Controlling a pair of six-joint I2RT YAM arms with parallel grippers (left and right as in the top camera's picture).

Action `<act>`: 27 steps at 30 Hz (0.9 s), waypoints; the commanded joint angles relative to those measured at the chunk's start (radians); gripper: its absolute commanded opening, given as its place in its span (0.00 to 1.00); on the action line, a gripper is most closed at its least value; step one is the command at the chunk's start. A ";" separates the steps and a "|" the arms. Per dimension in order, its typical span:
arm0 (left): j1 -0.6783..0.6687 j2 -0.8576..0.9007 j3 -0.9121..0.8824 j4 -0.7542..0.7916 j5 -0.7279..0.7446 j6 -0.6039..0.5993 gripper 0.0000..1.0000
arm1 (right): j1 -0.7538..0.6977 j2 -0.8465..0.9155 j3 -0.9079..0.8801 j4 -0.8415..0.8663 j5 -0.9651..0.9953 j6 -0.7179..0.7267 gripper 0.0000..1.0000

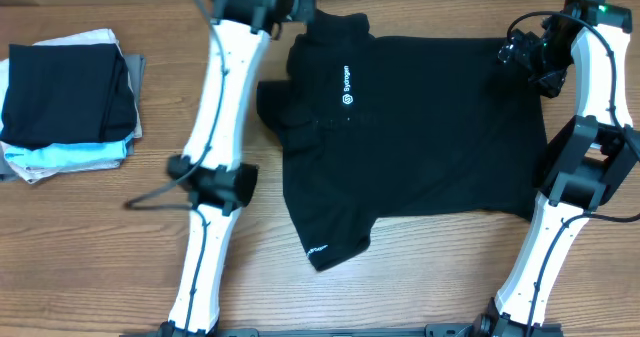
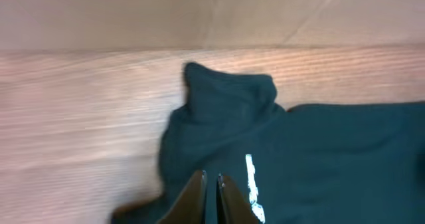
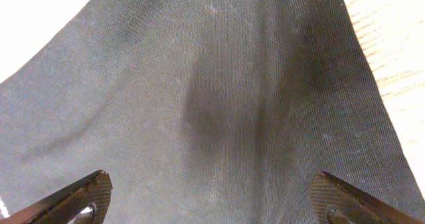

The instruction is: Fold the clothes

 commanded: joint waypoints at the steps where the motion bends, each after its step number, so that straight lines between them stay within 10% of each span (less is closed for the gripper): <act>1: -0.019 -0.183 0.029 -0.066 -0.050 0.016 0.15 | 0.001 -0.034 0.023 0.004 -0.008 0.001 1.00; 8: -0.008 -0.354 0.029 -0.325 -0.029 -0.029 0.20 | 0.001 -0.034 0.023 0.057 -0.029 0.006 1.00; 27: -0.004 -0.734 -0.337 -0.330 0.031 -0.003 0.38 | -0.132 -0.401 0.027 -0.324 -0.112 -0.063 1.00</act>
